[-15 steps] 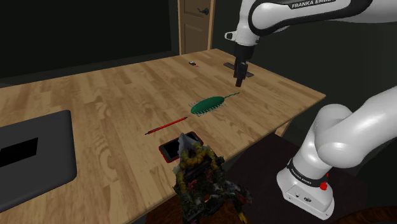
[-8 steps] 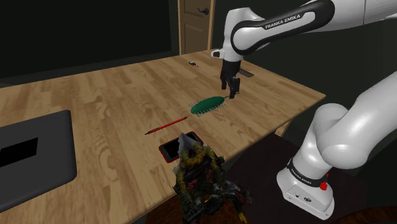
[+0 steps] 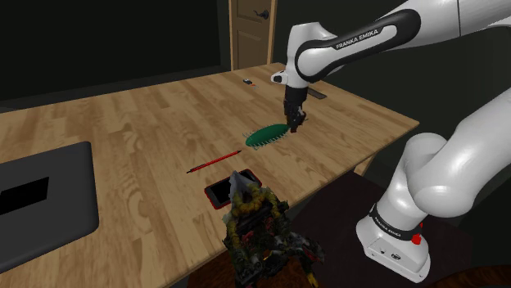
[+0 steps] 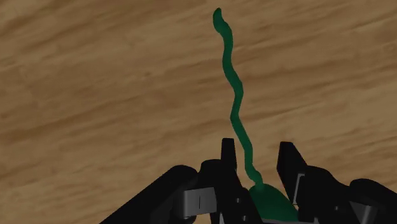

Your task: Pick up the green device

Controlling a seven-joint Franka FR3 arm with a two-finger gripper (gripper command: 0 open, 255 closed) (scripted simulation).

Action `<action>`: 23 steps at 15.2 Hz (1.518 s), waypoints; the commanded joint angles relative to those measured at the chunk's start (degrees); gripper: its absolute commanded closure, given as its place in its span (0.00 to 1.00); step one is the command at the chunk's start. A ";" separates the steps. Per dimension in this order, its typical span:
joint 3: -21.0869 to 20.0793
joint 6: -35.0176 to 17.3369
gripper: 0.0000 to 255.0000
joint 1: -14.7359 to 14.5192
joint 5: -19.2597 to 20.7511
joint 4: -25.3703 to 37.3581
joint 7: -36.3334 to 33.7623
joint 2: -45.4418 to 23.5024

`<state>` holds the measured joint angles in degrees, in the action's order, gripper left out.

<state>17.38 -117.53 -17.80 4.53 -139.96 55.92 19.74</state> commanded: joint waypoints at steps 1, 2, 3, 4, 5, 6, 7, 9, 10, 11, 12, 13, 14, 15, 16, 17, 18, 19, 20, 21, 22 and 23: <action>0.02 -0.09 1.00 0.01 0.00 -0.06 0.02 -0.02; 0.01 -0.09 1.00 0.00 0.00 -0.05 0.02 -0.03; 0.01 -0.08 1.00 0.00 0.00 -0.05 0.02 -0.02; 0.01 -0.08 1.00 0.00 0.00 -0.05 0.02 -0.02; 0.02 -0.09 1.00 0.00 0.00 -0.05 0.02 -0.02; 0.01 -0.08 1.00 0.00 0.00 -0.05 0.02 -0.02; 0.02 -0.07 1.00 0.01 0.00 -0.04 0.02 -0.02; -0.11 0.78 1.00 -0.02 0.01 0.51 -0.10 0.29; -0.19 1.62 1.00 -0.01 0.04 1.03 -0.16 0.62; -0.28 2.45 1.00 -0.01 0.06 1.58 -0.22 0.90; -0.36 3.27 1.00 -0.01 0.07 2.12 -0.28 1.19; -0.45 4.10 1.00 -0.01 0.09 2.68 -0.33 1.46; -0.53 4.92 1.00 -0.01 0.09 3.25 -0.38 1.71; -0.61 5.73 1.00 -0.02 0.10 3.83 -0.43 1.95; -0.69 6.54 1.00 -0.02 0.10 4.42 -0.47 2.18; -0.77 7.35 1.00 -0.03 0.10 5.02 -0.51 2.39; -0.85 8.16 1.00 -0.04 0.09 5.64 -0.55 2.58; -0.93 8.96 1.00 -0.05 0.09 6.26 -0.59 2.76; -1.00 9.76 1.00 -0.06 0.08 6.90 -0.63 2.93; -1.07 10.55 1.00 -0.07 0.06 7.54 -0.66 3.08; -1.14 11.35 1.00 -0.09 0.05 8.20 -0.69 3.22; -1.21 12.13 1.00 -0.11 0.03 8.86 -0.72 3.34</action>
<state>16.28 -106.33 -17.93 4.53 -131.59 55.30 22.63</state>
